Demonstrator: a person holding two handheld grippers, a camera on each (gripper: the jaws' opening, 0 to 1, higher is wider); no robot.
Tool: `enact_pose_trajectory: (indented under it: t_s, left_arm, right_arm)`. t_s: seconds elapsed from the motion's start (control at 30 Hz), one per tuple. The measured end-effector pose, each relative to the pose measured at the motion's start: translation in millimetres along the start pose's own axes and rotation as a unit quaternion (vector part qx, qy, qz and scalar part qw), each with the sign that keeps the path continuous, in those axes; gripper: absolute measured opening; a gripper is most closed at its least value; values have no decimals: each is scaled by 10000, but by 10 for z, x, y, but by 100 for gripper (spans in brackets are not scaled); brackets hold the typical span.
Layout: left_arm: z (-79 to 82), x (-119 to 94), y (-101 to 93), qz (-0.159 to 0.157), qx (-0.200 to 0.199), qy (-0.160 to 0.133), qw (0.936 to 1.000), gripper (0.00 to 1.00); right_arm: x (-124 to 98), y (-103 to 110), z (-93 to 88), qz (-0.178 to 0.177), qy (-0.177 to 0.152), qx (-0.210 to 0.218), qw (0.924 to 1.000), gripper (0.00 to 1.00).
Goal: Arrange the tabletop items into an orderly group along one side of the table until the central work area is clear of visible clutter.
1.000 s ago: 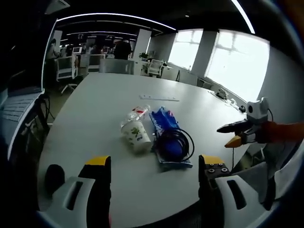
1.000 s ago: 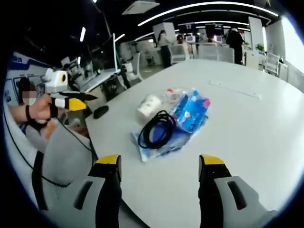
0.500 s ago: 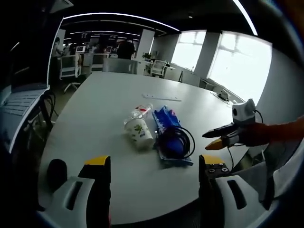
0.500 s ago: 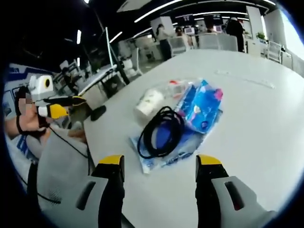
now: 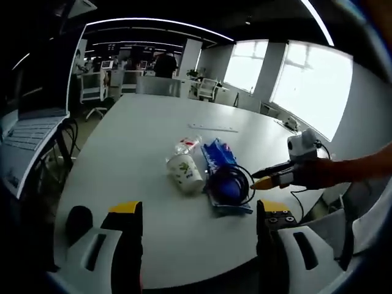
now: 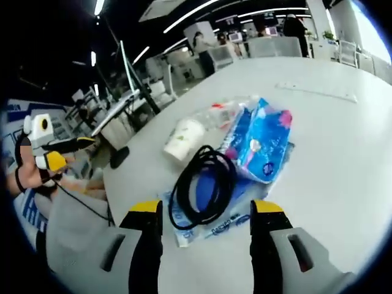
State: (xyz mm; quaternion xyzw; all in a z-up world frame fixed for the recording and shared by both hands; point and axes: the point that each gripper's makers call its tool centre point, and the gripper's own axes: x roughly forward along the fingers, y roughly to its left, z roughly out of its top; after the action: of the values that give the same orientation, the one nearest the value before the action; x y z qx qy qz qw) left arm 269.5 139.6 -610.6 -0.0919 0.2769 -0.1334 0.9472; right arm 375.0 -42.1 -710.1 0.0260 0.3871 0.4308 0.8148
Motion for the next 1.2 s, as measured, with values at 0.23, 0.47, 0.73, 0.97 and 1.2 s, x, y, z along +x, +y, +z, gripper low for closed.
enact_pose_trajectory:
  t_s: [0.23,0.47,0.73,0.97,1.2]
  left_arm:
    - [31,-32,55,44,23,-32,10000,78]
    - [13,-69,97,89,17,-14,10000,78]
    - [12,-75,116,116,-9,-15,9999,77]
    - [5,-62,100,108,-16,6,9999,77]
    - [6,-50,100,108,-40,5,9999,77]
  right_arm:
    - [102,18,1,13,17,157,9999,53]
    - [252,-39,-28,23,90,250,9996,50]
    - [335,-22,-65,45,84,392,9992,41]
    - [389,-105,-71,-3,70,498,9987,28]
    - [407,-167,-58,-135,90,406,9990,19]
